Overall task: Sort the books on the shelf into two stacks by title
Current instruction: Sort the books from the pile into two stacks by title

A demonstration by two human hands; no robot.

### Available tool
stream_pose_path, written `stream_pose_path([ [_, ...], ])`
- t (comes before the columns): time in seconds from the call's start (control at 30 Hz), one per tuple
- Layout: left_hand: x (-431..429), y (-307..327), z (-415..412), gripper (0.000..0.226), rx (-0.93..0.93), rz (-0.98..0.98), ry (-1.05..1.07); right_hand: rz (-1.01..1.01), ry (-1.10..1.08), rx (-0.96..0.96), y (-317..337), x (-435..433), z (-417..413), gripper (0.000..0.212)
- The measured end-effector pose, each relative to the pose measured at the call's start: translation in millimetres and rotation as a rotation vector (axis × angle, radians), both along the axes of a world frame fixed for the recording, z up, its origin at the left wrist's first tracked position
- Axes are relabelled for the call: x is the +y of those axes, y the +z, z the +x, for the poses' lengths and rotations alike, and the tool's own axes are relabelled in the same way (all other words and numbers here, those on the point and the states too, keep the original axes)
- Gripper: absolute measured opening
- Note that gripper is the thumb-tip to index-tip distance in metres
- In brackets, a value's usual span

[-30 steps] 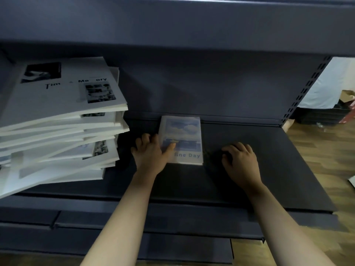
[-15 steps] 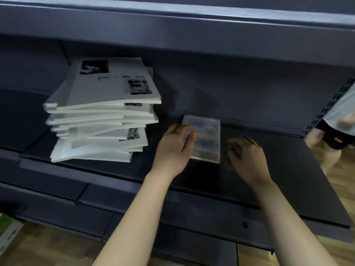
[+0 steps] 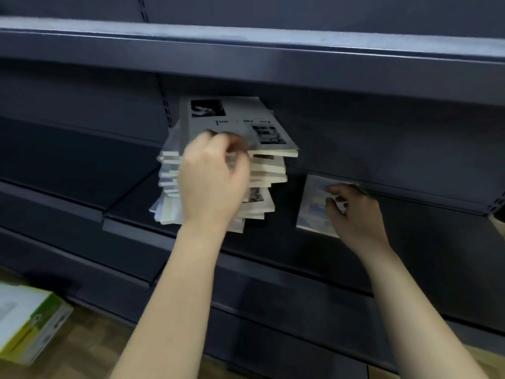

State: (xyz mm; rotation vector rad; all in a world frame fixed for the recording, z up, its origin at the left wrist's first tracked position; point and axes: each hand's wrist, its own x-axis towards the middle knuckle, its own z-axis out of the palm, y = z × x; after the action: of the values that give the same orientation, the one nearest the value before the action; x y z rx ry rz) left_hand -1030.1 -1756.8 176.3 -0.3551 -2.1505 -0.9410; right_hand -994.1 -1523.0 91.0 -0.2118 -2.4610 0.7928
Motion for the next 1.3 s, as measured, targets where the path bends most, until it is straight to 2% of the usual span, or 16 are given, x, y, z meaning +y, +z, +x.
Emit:
stream_pose_path([
  [0.07,-20,0,-16,0.032,-0.010,-0.068,0.193,0.016,-0.003,-0.038,-8,-10,-3,0.025],
  [0.13,-32,0,-32,0.051,-0.131,-0.145,0.315,0.024,-0.020,-0.091,-17,-17,-5,0.026],
  [0.23,-36,0,-44,0.074,-0.238,-0.179,0.334,0.034,-0.037,-0.145,-31,-29,-3,0.022],
  [0.37,-40,5,-53,0.087,-0.336,-0.152,0.286,-0.012,-0.040,-0.169,-42,-43,1,0.023],
  [0.5,-51,14,-58,0.077,-0.417,-0.068,0.150,-0.020,-0.040,-0.177,-49,-48,1,0.024],
  [0.57,-55,16,-68,0.079,-0.496,0.046,0.052,0.015,-0.058,-0.194,-54,-49,3,0.024],
  [0.63,-57,17,-76,0.094,-0.539,0.234,-0.035,0.051,-0.087,-0.216,-58,-48,5,0.024],
  [0.7,-59,12,-91,0.102,-0.536,0.330,-0.102,0.062,-0.104,-0.229,-61,-48,7,0.024],
  [0.83,-53,32,-72,0.078,-0.497,0.263,-0.162,0.065,-0.102,-0.228,-65,-47,11,0.024],
  [0.93,-54,34,-70,0.076,-0.443,0.104,-0.118,0.073,-0.115,-0.237,-68,-48,11,0.023],
  [1.1,-57,33,-66,0.042,-0.327,-0.069,-0.031,0.119,-0.129,-0.271,-72,-50,10,0.024],
  [1.2,-63,36,-68,0.035,-0.310,-0.063,-0.025,0.139,-0.134,-0.294,-74,-51,10,0.025],
  [1.3,-68,38,-68,0.030,-0.368,0.108,-0.115,0.152,-0.141,-0.293,-75,-52,10,0.025],
])
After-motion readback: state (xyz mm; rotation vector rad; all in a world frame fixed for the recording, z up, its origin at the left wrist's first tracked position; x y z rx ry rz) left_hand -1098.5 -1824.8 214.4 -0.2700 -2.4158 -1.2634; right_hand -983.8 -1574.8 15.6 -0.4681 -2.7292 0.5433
